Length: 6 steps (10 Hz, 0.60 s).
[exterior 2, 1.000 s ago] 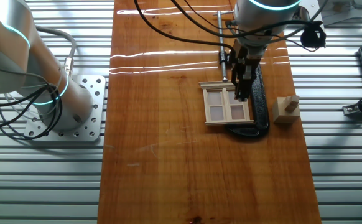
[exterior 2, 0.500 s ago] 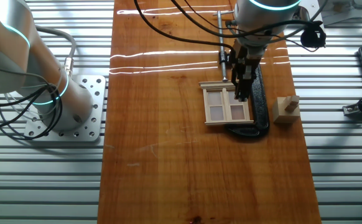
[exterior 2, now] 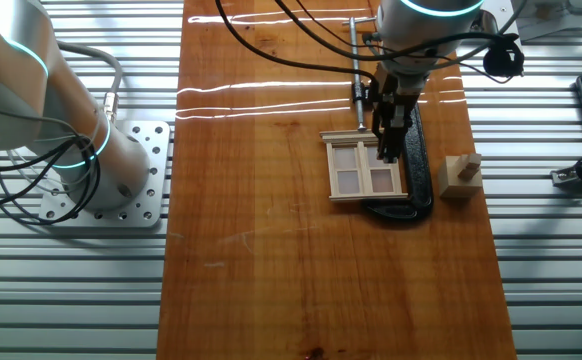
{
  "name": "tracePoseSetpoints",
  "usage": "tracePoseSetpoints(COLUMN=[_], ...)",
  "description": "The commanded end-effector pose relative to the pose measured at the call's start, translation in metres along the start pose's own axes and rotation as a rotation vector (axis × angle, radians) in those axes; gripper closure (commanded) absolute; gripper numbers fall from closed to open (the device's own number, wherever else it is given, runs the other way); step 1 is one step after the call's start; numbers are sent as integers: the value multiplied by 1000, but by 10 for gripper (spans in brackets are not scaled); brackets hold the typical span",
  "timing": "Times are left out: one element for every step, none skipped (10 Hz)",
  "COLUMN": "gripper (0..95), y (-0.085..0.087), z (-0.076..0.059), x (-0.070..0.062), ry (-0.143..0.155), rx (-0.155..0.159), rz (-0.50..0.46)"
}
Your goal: Open a sliding window
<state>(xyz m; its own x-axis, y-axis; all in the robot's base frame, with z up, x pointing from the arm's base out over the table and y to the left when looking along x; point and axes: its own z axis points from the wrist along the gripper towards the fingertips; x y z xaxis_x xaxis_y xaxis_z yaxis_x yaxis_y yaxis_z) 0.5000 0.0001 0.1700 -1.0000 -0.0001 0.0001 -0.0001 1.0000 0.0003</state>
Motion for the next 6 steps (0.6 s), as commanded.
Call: tracePoseSetpoints(gripper=[950, 950, 950, 950, 950, 950], y=[0, 0, 0, 0, 0, 0], z=[0, 0, 0, -1, -1, -1], x=[0, 0, 0, 0, 0, 0], ry=[-59, -59, -60, -59, -59, -59], rx=[85, 96, 95, 95, 95, 90], rz=[-50, -48, -46, -49, -51, -55])
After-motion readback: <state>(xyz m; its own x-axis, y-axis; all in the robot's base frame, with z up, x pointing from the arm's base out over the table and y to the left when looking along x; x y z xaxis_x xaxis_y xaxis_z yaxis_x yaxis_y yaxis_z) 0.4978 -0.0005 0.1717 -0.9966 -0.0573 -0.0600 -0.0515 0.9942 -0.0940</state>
